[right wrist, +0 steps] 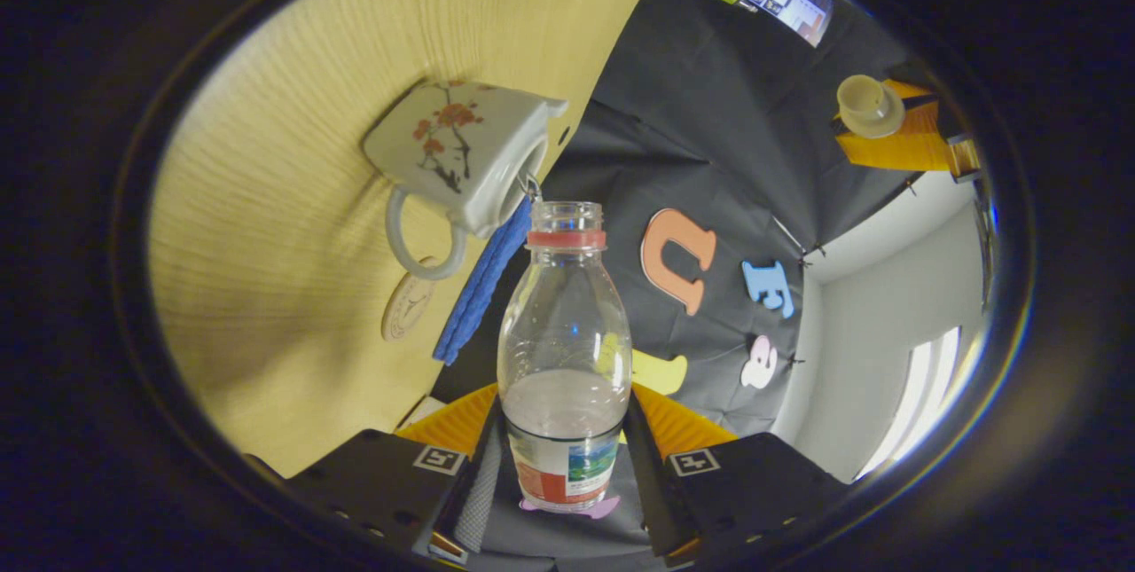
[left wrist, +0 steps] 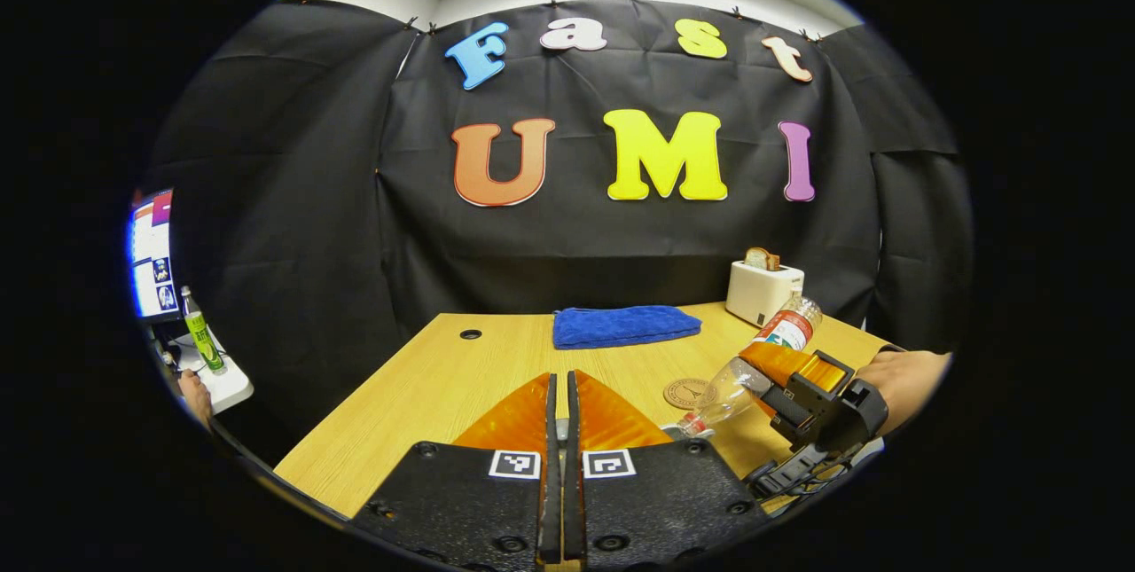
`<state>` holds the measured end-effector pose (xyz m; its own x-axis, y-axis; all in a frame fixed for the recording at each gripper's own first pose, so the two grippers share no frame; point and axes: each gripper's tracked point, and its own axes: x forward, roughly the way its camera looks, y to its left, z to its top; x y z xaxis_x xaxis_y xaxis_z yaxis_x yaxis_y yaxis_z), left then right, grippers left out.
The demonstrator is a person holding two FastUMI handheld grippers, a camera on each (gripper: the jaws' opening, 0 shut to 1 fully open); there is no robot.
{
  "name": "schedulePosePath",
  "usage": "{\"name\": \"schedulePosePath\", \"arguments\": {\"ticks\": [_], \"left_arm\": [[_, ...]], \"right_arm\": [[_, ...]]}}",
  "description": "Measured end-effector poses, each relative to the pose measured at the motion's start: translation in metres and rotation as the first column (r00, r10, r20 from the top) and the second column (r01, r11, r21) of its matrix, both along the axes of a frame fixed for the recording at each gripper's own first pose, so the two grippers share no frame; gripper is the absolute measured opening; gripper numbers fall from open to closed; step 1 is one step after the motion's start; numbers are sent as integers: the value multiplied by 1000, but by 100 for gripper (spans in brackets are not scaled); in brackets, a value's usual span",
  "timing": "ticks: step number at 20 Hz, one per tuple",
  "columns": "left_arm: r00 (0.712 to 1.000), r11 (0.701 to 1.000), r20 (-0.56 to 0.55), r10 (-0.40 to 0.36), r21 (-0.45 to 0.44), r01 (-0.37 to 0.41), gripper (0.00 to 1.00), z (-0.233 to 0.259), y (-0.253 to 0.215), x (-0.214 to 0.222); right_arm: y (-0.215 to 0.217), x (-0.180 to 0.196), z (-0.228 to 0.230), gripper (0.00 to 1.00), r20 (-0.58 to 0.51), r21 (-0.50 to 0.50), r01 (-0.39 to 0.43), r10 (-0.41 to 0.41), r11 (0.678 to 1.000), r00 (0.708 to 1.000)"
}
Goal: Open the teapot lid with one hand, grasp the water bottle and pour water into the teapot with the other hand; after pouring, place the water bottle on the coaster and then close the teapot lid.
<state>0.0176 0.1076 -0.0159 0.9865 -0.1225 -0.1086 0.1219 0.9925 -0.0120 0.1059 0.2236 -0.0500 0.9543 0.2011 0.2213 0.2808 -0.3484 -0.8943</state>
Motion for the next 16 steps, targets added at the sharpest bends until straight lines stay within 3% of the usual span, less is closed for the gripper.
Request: {"name": "schedulePosePath", "arguments": {"ticks": [16], "left_arm": [[1000, 1000, 9, 8, 17, -8, 4, 2, -3, 0]], "right_arm": [[12, -5, 34, 69, 124, -70, -10, 18, 998, 992]]}}
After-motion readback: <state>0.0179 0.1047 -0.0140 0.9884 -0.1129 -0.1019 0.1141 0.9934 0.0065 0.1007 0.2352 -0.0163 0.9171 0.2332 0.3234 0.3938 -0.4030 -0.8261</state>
